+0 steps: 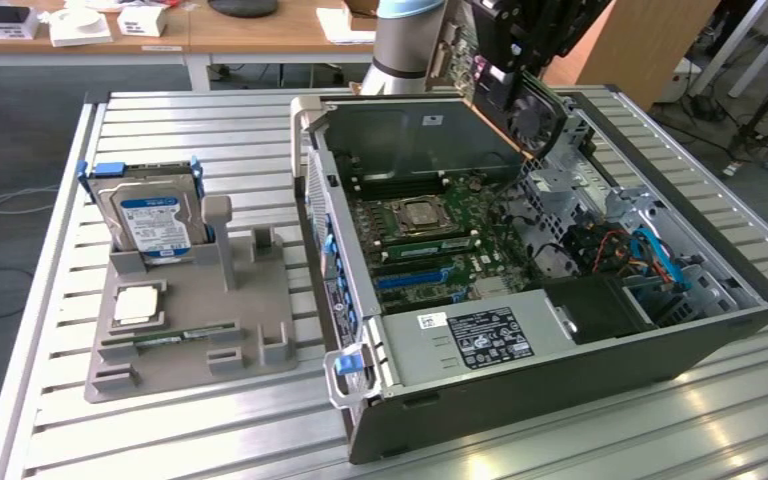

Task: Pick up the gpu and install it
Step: 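Insert the gpu into the slot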

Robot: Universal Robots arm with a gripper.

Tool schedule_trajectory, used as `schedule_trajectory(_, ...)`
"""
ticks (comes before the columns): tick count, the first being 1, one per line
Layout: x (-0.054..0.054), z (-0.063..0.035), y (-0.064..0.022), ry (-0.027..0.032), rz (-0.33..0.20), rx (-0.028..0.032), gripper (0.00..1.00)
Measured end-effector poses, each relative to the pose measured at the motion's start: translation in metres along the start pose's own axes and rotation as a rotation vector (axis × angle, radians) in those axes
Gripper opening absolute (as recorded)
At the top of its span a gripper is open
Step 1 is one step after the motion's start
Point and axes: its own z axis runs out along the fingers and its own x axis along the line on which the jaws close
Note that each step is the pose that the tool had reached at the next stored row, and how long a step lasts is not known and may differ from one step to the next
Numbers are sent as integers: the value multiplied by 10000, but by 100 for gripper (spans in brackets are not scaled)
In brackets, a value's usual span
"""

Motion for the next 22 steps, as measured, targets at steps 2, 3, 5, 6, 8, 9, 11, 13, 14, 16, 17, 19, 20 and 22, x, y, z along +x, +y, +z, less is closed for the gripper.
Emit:
schedule_trajectory(2,0,0,0,7,-168,-4,28)
schedule_trajectory(3,0,0,0,11,-252,-6,28)
schedule_trajectory(5,0,0,0,19,-441,-10,28)
schedule_trajectory(6,0,0,0,23,-538,-11,28)
schedule_trajectory(8,0,0,0,31,-734,-16,28)
schedule_trajectory(9,0,0,0,35,-824,-18,28)
schedule_trajectory(11,0,0,0,42,-995,-22,28)
schedule_trajectory(13,1,0,0,50,-1157,-26,28)
schedule_trajectory(14,1,0,0,53,-1241,-28,28)
schedule_trajectory(16,1,0,0,59,-1394,-32,28)
schedule_trajectory(17,1,0,0,62,-1466,-33,28)
schedule_trajectory(19,2,0,1,68,-1611,-37,28)
schedule_trajectory(20,2,0,0,71,-1683,-39,28)
schedule_trajectory(22,2,0,1,77,-1830,-43,28)
